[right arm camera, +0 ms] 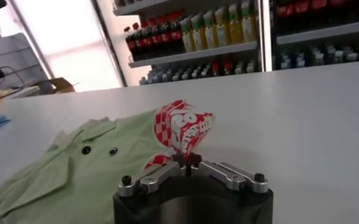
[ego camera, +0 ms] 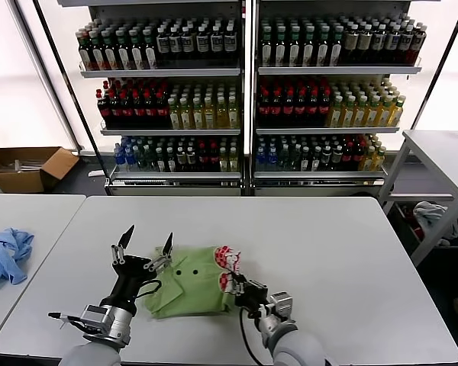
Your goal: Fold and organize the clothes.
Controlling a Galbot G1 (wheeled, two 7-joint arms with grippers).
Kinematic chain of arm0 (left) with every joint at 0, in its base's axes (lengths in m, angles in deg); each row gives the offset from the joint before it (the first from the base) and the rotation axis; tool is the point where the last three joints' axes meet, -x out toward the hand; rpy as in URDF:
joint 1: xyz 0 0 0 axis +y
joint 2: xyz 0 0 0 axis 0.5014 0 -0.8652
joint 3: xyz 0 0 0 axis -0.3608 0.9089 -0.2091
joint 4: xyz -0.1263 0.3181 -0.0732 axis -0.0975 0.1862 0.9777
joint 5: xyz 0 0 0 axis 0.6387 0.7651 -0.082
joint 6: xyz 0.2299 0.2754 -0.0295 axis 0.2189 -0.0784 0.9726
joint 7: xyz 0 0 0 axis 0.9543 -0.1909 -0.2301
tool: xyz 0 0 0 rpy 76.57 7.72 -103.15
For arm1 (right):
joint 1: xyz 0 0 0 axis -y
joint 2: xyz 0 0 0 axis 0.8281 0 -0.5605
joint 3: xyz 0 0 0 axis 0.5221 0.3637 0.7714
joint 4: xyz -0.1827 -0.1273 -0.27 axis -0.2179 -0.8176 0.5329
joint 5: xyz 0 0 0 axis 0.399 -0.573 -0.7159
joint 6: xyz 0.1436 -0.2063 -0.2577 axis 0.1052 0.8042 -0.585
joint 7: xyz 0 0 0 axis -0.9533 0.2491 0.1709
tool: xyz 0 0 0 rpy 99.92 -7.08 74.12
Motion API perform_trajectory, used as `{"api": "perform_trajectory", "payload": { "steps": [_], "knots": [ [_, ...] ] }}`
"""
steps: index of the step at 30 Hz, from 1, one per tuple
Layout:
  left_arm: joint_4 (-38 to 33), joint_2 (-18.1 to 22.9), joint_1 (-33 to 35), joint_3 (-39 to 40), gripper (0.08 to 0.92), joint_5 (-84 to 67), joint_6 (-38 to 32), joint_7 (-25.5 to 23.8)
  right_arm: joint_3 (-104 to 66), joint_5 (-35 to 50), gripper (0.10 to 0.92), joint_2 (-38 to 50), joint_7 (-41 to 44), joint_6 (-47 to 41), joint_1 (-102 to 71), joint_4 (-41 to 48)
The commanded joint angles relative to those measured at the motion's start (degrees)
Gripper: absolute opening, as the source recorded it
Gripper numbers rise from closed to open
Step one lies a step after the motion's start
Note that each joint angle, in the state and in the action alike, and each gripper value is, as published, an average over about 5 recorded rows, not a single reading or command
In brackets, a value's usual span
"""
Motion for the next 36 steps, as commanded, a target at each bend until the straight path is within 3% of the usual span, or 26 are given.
{"api": "perform_trajectory", "payload": {
  "steps": [1,9,13,19,23,31,36],
  "knots": [
    [0.0,0.0,0.2,0.1,0.823,0.0,0.2,-0.1,-9.5,-0.2,0.122,5.3,1.2,2.0,-5.2,-2.5],
    [-0.8,-0.5,1.1,0.0,0.823,-0.8,1.4,-0.2,-13.7,-3.7,0.148,6.5,0.1,4.1,-8.1,-3.7],
    [-2.0,-2.3,2.2,0.0,0.823,-4.1,4.5,-0.2,-20.8,-7.3,0.239,8.1,1.8,7.2,-13.9,-7.3],
    [-2.9,-7.1,4.8,-0.8,0.823,-10.2,7.2,0.8,-37.6,-6.1,0.413,10.3,2.5,13.5,-27.9,-10.9],
    [-4.3,-10.1,7.8,-0.9,0.823,-15.1,7.6,4.3,-45.1,-12.8,0.525,10.2,2.0,20.6,-38.3,-13.4],
    [-3.5,-12.1,13.7,-1.2,0.823,-12.2,-3.2,8.7,-49.7,-15.8,0.755,9.0,-1.3,26.6,-48.5,-17.1],
    [1.1,-10.6,17.1,-2.4,0.823,-11.4,-11.1,11.5,-48.6,-16.4,0.818,8.2,-0.5,31.1,-52.3,-16.4]
  ]
}}
